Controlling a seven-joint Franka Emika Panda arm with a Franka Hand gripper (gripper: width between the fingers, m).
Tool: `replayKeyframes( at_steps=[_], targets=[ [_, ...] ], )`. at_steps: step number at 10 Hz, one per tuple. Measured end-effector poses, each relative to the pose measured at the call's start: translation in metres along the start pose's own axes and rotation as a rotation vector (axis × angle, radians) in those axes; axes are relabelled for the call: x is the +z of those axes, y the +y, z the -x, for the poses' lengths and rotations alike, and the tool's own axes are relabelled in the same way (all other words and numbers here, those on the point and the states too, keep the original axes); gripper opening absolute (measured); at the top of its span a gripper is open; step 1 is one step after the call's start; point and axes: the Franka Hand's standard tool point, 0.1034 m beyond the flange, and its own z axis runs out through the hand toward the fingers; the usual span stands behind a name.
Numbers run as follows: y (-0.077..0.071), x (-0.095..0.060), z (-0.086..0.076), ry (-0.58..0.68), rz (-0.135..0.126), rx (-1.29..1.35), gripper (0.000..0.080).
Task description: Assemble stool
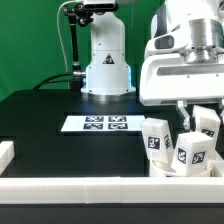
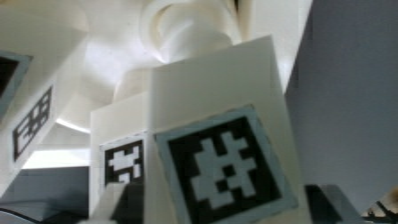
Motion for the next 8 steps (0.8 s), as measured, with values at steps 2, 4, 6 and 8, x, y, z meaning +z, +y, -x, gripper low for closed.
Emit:
replayKeyframes(
  at_steps=[2, 4, 6, 8],
  targets=[
    [0.0023, 0.0003, 0.0039, 0.001, 0.003, -0.001, 0.0325],
    [0.0016, 0.0004, 0.0063, 0.003, 0.002, -0.003, 0.0325],
    [0.0015, 0.0004, 0.0063, 0.004, 0.002, -0.004, 0.0325],
    [0.0014, 0.0004, 0.0060, 0.004, 0.002, -0.005, 0.0325]
  ],
)
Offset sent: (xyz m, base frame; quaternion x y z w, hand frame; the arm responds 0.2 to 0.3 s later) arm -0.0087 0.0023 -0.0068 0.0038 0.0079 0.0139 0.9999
